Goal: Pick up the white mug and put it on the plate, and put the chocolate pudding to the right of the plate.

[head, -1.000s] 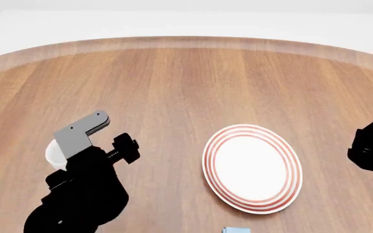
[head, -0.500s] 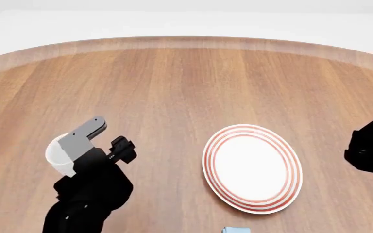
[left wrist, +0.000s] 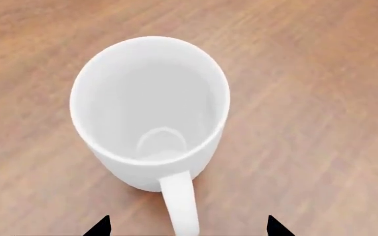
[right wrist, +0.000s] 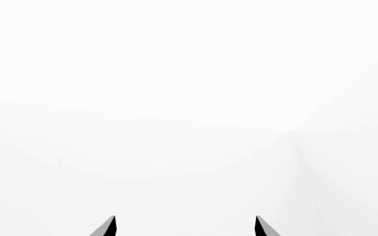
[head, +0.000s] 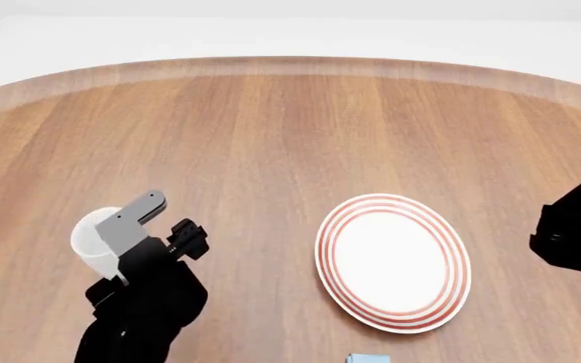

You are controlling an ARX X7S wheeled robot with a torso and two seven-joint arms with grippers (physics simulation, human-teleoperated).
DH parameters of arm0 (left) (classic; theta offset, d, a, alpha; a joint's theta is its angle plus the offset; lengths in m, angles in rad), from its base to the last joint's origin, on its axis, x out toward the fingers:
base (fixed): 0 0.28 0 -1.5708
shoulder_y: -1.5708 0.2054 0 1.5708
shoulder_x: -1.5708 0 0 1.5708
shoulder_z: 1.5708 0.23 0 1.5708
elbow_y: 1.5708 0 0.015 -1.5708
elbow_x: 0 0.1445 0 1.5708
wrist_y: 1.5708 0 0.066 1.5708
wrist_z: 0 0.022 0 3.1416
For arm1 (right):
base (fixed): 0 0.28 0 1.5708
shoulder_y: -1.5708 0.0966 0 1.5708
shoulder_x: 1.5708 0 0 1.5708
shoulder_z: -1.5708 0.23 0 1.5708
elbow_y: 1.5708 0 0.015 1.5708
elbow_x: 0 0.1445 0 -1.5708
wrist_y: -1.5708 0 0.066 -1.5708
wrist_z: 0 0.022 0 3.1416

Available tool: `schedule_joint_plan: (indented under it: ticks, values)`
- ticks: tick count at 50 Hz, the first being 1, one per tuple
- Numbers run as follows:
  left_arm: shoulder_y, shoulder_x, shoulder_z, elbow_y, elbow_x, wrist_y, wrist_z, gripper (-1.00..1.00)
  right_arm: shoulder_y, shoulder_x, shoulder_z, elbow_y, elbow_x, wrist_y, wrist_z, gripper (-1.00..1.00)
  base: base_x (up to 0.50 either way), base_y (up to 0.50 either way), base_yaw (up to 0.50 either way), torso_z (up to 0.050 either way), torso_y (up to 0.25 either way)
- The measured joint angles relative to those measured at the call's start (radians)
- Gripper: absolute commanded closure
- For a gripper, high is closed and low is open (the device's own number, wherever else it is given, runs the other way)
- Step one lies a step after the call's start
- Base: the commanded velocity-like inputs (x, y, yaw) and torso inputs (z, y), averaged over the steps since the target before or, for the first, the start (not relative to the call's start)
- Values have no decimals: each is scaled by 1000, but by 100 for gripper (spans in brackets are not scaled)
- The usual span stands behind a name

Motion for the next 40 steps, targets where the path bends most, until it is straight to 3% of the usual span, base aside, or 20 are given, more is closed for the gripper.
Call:
schedule_joint_plan:
  ticks: [21, 22, 40]
  values:
    - [-12, -16, 36, -104, 28, 70, 36, -100, -2, 5, -9, 5, -4, 0, 5, -100, 0, 0, 0, 0, 0]
    - [-13, -16, 38, -110, 30, 73, 39, 100, -2, 5, -9, 5, -4, 0, 6, -100, 0, 0, 0, 0, 0]
    - [-32, -20, 79, -179, 50, 101, 71, 100, -3, 9, -17, 10, -5, 2, 11, -100, 0, 0, 0, 0, 0]
